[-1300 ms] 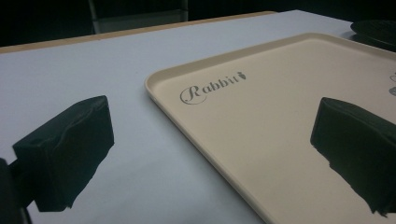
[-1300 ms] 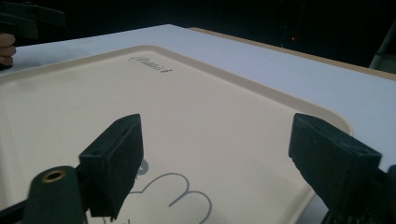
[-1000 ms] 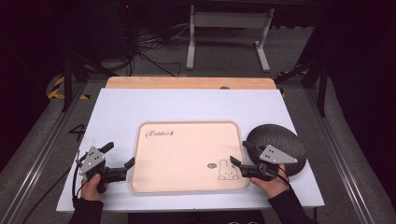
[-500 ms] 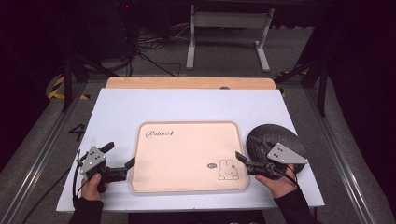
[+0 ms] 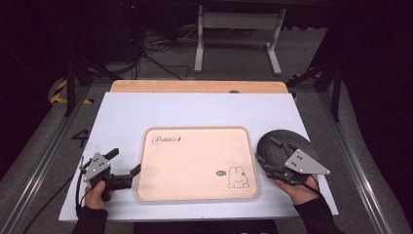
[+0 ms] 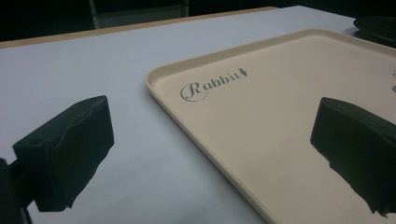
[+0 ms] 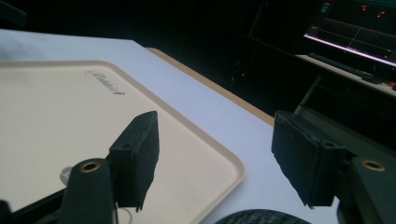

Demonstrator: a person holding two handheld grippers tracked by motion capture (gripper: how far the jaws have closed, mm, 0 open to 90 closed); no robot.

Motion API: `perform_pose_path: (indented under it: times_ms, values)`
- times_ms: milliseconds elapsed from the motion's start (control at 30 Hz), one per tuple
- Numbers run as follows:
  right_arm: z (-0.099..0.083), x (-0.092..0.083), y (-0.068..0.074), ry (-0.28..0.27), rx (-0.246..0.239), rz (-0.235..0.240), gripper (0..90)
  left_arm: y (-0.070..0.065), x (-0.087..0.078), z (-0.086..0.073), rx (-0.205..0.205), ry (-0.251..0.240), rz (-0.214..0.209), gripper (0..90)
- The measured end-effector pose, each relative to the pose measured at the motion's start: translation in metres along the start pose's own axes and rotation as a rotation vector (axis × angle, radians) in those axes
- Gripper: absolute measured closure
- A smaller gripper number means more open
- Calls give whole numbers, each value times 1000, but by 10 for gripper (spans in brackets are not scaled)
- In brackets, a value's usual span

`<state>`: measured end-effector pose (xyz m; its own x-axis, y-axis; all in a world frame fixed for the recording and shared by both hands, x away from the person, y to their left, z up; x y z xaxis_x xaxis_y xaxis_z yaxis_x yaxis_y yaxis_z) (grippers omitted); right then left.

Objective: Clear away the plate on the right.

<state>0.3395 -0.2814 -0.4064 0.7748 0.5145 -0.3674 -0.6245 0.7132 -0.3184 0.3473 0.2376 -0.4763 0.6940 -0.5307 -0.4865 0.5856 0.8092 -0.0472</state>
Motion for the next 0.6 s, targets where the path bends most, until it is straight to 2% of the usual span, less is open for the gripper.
perform_pose_path:
  times_ms: [33, 67, 100, 167, 200, 267, 300, 367, 533, 567, 600]
  values:
    - [-1, -1, -3, 9, -21, -9, 347, 0, 0, 0, -1, -1, 2, 4]
    - [-1, -1, -3, 9, -21, -9, 347, 0, 0, 0, -1, -1, 2, 4]
    - [-4, -4, -10, 35, -82, -46, 348, 0, 0, 0, -2, 0, 6, 4]
    - [-5, -6, -13, 40, -97, -56, 352, 0, 0, 0, -3, 0, 9, 4]
    - [-7, -10, -20, 51, -137, -83, 354, 0, 0, 0, -4, 0, 10, 4]
    - [-9, -15, -26, 47, -191, -106, 355, 0, 0, 0, -7, 2, 13, 4]
    - [-9, -15, -26, 47, -191, -106, 355, 0, 0, 0, -7, 2, 13, 4]
    - [-10, -22, -31, 33, -243, -124, 370, 0, 0, 0, -8, 2, 17, 4]
    - [-17, -38, -43, 52, -349, -191, 360, 0, 0, 0, -8, 2, 18, 4]
    - [-17, -38, -43, 52, -349, -191, 360, 0, 0, 0, -8, 2, 17, 4]
    - [-18, -41, -45, 62, -369, -203, 359, 0, 0, 0, -9, 2, 16, 4]
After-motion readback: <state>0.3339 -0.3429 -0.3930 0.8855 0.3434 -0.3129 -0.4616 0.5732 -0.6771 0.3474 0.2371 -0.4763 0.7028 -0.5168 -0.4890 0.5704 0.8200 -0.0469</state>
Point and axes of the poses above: each handheld gripper's, and its own axes: x roughly forward along the jaws, z roughly out of its top, y roughly to its left, the point moved 2 cm from there along x, roughly forward along the jaws, and after that the axes turned 11 degrees about y, right-handed, at the moved point
